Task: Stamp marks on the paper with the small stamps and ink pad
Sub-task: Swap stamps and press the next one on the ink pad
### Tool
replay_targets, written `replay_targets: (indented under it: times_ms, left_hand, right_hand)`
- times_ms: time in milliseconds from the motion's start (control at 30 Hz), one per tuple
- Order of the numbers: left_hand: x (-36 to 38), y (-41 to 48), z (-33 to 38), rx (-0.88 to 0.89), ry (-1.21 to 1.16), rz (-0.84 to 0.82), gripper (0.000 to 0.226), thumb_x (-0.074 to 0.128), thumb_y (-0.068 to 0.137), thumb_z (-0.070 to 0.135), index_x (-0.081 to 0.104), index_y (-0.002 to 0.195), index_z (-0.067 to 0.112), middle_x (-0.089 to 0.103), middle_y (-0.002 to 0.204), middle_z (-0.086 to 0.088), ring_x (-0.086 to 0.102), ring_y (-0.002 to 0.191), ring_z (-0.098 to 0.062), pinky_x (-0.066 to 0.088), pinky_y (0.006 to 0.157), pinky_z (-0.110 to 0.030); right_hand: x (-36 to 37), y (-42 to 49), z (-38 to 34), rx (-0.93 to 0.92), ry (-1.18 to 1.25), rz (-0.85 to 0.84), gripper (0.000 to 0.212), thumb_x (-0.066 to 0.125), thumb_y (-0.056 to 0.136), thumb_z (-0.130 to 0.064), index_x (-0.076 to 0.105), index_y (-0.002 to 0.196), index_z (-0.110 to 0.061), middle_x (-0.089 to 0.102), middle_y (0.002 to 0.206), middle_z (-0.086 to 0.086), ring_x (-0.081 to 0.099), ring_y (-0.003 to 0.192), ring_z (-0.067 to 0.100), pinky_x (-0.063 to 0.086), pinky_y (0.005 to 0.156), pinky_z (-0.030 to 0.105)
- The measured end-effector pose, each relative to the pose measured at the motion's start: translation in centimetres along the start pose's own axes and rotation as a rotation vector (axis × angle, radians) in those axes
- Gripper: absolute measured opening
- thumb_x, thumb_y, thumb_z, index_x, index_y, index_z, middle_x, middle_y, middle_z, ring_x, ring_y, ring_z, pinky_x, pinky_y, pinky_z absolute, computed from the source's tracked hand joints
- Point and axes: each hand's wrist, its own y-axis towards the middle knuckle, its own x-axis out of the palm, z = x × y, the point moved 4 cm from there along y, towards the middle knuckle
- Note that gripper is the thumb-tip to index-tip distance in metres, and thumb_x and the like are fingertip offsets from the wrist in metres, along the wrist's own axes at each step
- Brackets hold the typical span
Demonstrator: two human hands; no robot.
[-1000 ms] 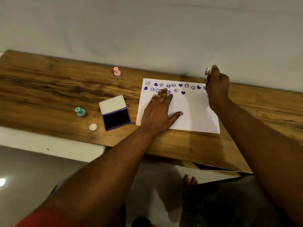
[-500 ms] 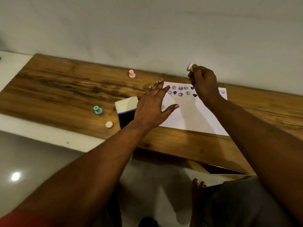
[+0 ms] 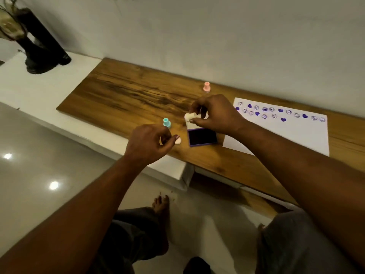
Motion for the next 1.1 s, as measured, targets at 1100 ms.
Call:
replay_targets:
  times_ms: [1100]
  left_hand:
    - [5.2, -1.4, -2.4, -0.366, -0.168, -0.16, 0.028, 0.074, 0.084, 0.044, 0.073, 0.109, 0.03, 0.062, 0.075, 0.017, 0.057, 0.067, 0.001, 0.039, 0.055, -0.02]
  right_hand:
    - [8.5, 1.5, -2.4, -0.035, -0.225, -0.236, 0.028, 0.073, 0.091, -0.035, 0.076, 0.112, -0.018, 0.075, 0.095, 0.001, 0.068, 0.084, 0.014, 0.05, 0.074, 0.027]
